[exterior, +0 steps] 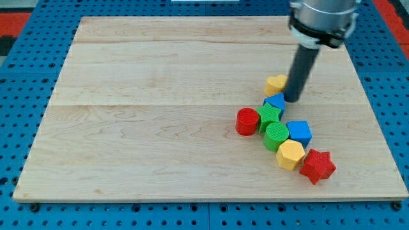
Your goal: Place the triangle right to the heart
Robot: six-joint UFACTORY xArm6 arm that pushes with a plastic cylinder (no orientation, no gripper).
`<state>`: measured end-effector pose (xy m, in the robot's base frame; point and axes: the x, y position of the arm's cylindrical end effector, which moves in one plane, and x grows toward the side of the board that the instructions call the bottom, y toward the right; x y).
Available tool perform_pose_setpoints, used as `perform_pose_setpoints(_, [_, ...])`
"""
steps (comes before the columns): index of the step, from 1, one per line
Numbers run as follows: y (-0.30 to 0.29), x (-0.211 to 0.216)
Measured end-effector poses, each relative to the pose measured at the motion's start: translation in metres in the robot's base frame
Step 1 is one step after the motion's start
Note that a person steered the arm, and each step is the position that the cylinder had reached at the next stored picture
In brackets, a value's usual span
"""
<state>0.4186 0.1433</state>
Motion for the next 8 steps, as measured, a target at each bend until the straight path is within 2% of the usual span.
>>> perform_pose_setpoints(1, [0.000, -0.025])
perform_pose_setpoints(3, [-0.096, -0.020])
perform_pose_setpoints(4, [-0.064, 0.019])
perform_pose_setpoints(5, [-0.074, 0.036])
perform_pose_setpoints(6, [-0.113, 0.047])
perform_pose_setpoints(8, [-0.056, 0.064])
